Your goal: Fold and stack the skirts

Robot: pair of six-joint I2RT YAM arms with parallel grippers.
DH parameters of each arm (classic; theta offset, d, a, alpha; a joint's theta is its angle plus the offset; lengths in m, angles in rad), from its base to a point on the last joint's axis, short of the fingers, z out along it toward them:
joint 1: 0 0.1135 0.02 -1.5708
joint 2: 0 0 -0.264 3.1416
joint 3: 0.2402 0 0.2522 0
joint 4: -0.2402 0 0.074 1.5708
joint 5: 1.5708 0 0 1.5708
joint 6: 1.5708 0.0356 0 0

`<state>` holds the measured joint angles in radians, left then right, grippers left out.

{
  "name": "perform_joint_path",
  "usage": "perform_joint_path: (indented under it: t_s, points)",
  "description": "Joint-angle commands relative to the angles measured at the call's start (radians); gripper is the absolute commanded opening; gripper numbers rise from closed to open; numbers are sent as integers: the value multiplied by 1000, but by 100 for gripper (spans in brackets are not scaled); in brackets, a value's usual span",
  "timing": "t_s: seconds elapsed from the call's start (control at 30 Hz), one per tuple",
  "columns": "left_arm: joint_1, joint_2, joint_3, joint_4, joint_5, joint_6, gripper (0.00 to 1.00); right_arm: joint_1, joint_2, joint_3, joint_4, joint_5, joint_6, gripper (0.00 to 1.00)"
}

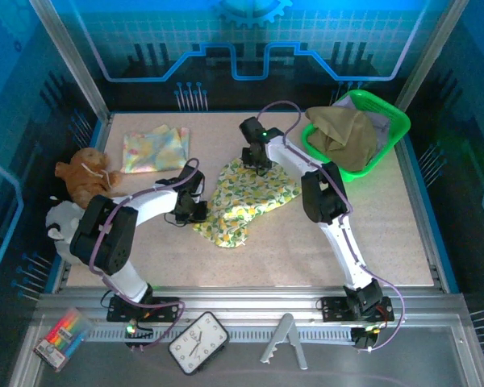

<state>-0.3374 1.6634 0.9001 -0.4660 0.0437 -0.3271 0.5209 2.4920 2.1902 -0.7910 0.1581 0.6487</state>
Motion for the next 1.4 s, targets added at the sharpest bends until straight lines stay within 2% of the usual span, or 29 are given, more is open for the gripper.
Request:
perform_joint_path:
  t_s: [0.0,0.13,0.33,0.47,0.63,0.77,1.03,1.2,1.37]
  points:
    - [-31,11,-30,149,160,-26,0,16,-153,-78,13,92,-37,9]
    - [-31,-128,-9,109,73,-57,0,14,-350,-224,65,136,-57,0]
    - [-32,-366,96,-11,-106,-73,0,10,-651,-459,183,148,-11,0]
    - [-33,-428,280,-155,-125,-71,0,9,-858,-594,306,155,32,0]
    - [-54,-424,566,-308,-119,-13,0,6,-1062,-677,446,143,29,0]
    - [-107,-422,767,-341,-152,60,0,3,-1201,-709,548,144,-14,0]
    - [-118,-415,1041,-444,-204,150,0,-17,-1376,-724,644,141,-89,0]
    - [-118,-424,1024,-392,-228,180,0,-42,-1420,-749,668,167,-109,0]
    - [-104,-373,992,-348,-280,207,0,-110,-1383,-760,681,159,-80,0]
